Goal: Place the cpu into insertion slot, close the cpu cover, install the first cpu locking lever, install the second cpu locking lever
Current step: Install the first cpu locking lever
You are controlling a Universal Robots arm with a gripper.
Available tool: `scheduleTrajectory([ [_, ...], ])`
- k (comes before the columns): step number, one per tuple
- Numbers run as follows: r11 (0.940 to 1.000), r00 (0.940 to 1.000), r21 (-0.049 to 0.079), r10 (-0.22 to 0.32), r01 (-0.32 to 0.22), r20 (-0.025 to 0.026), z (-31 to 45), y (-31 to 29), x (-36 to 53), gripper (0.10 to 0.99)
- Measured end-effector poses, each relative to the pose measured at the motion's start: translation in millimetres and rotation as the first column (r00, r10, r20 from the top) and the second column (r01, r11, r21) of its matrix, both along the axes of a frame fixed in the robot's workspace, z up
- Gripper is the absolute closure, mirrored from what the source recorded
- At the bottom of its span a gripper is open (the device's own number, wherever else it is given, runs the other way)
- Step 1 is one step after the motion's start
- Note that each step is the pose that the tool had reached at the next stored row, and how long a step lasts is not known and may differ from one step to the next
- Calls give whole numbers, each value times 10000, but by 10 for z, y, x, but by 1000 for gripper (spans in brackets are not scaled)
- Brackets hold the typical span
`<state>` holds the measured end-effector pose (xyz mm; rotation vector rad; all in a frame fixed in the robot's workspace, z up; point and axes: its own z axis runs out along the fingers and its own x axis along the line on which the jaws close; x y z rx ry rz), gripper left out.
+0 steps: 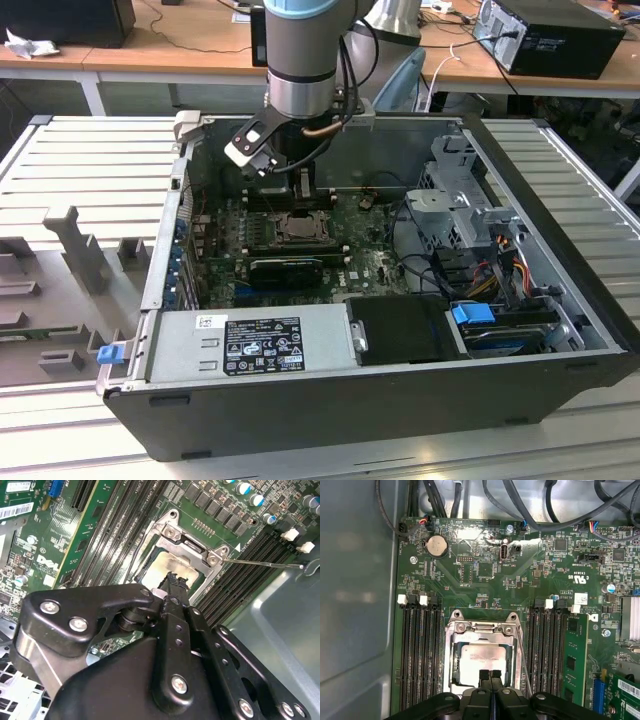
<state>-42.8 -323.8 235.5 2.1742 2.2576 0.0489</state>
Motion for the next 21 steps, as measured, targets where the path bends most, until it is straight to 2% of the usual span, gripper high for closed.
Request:
scheduleTrajectory([
  [5, 10000, 10000, 0, 0, 0, -1, 39, 0, 0, 980],
  [13, 10000, 10000, -1, 0, 0, -1, 216, 0, 0, 980],
  [17, 10000, 10000, -3, 0, 0, -1, 274, 0, 0, 980],
  [19, 10000, 10000, -22, 1, -1, 0, 339, 0, 0, 980],
  [21, 10000, 10000, -37, 19, -19, 1, 356, 1, 1, 980],
])
